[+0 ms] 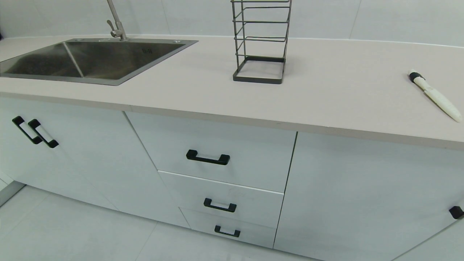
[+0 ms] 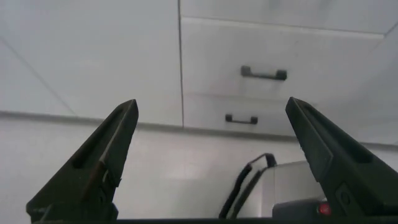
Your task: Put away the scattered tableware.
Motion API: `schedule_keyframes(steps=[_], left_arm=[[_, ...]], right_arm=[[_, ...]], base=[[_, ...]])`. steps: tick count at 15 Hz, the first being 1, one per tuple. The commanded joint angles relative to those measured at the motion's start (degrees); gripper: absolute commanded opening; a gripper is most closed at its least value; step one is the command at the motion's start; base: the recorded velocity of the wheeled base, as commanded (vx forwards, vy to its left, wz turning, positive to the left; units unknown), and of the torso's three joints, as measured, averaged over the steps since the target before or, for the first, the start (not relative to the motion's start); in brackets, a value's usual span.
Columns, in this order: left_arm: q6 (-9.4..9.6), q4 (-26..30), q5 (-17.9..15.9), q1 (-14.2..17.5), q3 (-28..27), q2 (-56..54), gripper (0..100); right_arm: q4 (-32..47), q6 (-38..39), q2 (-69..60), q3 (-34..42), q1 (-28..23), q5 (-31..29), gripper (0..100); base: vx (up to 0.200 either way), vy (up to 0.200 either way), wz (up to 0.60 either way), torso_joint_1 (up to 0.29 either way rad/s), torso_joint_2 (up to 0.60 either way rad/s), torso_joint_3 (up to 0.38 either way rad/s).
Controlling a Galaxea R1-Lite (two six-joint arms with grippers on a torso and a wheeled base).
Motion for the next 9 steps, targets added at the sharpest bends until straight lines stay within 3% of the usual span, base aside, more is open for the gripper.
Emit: schedule_keyframes(steps=[1, 4, 8, 9], left_arm=[[0.82, 1.9, -0.2, 5.0, 2.8, -8.0, 100], [1.87, 2.5, -0.2, 9.3, 2.8, -12.1, 100], [2.49, 2.6, -0.2, 9.0, 2.8, -13.1, 100], [2.31, 2.6, -0.2, 9.0, 2.8, -13.1, 100]], right_arm=[[0.0, 0.0, 0.1, 0.0, 0.0, 0.0, 100], [0.0, 0.0, 0.1, 0.0, 0.0, -0.1, 100], [0.0, 0.1, 0.1, 0.0, 0.0, -0.1, 100], [0.0, 0.1, 0.1, 0.0, 0.0, -0.1, 100]], base=[[0.0, 0.0, 0.0, 0.0, 0.0, 0.0], [0.0, 0.0, 0.0, 0.0, 0.0, 0.0], [0.0, 0.0, 0.0, 0.0, 0.0, 0.0], [0.0, 0.0, -0.6, -0.002, 0.01, 0.002]])
